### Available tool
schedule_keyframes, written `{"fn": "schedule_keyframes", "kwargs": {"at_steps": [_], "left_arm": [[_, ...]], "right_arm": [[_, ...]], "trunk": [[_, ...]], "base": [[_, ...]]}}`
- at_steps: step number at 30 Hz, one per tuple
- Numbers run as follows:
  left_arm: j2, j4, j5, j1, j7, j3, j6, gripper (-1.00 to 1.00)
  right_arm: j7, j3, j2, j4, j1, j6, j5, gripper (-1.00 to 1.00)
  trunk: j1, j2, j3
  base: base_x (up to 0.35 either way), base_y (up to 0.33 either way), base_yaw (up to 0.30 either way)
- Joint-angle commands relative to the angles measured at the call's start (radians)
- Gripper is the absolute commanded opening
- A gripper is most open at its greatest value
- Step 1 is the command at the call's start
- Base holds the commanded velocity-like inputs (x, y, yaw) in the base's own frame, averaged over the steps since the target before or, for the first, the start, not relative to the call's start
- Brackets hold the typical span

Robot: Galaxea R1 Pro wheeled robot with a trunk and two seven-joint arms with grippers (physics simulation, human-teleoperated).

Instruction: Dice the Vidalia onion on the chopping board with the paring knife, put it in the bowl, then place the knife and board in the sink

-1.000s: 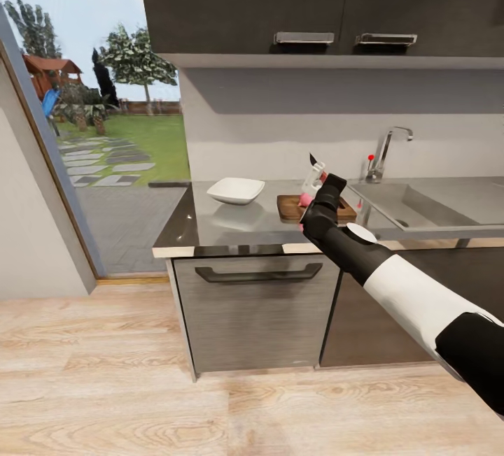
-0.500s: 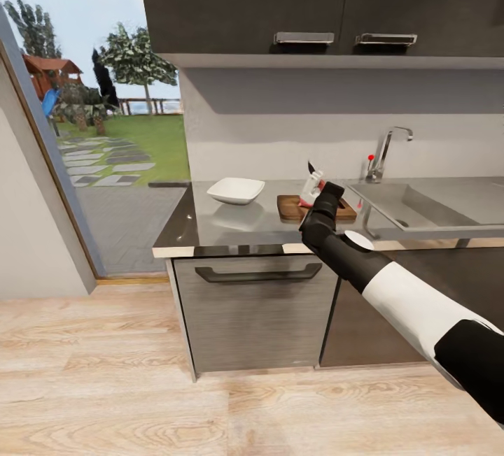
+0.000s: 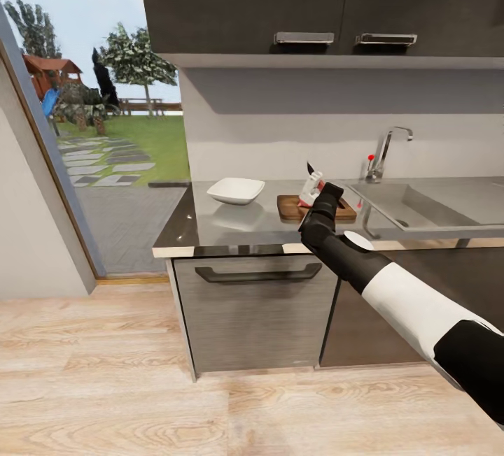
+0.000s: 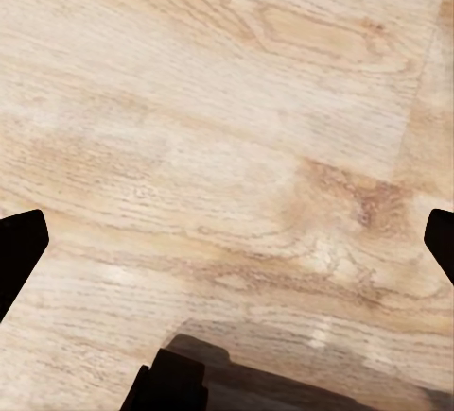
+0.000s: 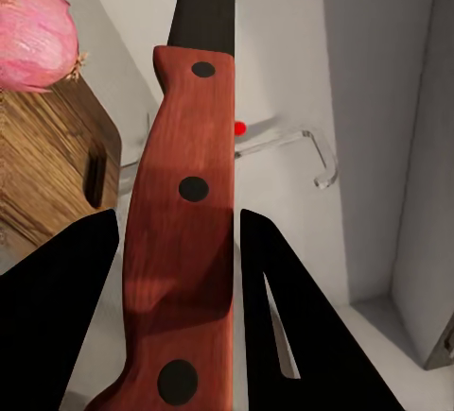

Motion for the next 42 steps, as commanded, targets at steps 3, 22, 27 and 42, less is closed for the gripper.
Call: {"fn": "schedule_keyframes", "kwargs": {"at_steps": [3,22,27,42], "left_arm": [[0.000,0.004,0.002,-0.002,0.001,0.001,-0.007,1.00],[0.000,0.004,0.002,-0.002,0.001,0.001,-0.007,1.00],[-0.001,0.004,0.002,-0.002,0.001,0.001,-0.007,1.00],[-0.001,0.004,0.002,-0.002,0.001,0.001,-0.007,1.00]], "right_arm": [[-0.006,0.005,0.001,-0.001,0.002,0.005,-0.011,-1.00],[-0.005,0.005,0.010,0.029,0.032,0.000,-0.010,-1.00],[-0.005,0.005,0.010,0.035,0.033,-0.001,-0.011,-1.00],[-0.005,0.005,0.010,0.061,0.033,-0.005,-0.010,-1.00]], "trunk": [[0.000,-0.001,-0.001],[0.000,-0.001,-0.001],[0.000,-0.001,-0.001],[0.000,-0.001,-0.001]], "base": [[0.000,0.000,0.000],[0.000,0.000,0.000],[0.000,0.000,0.000],[0.000,0.000,0.000]]}}
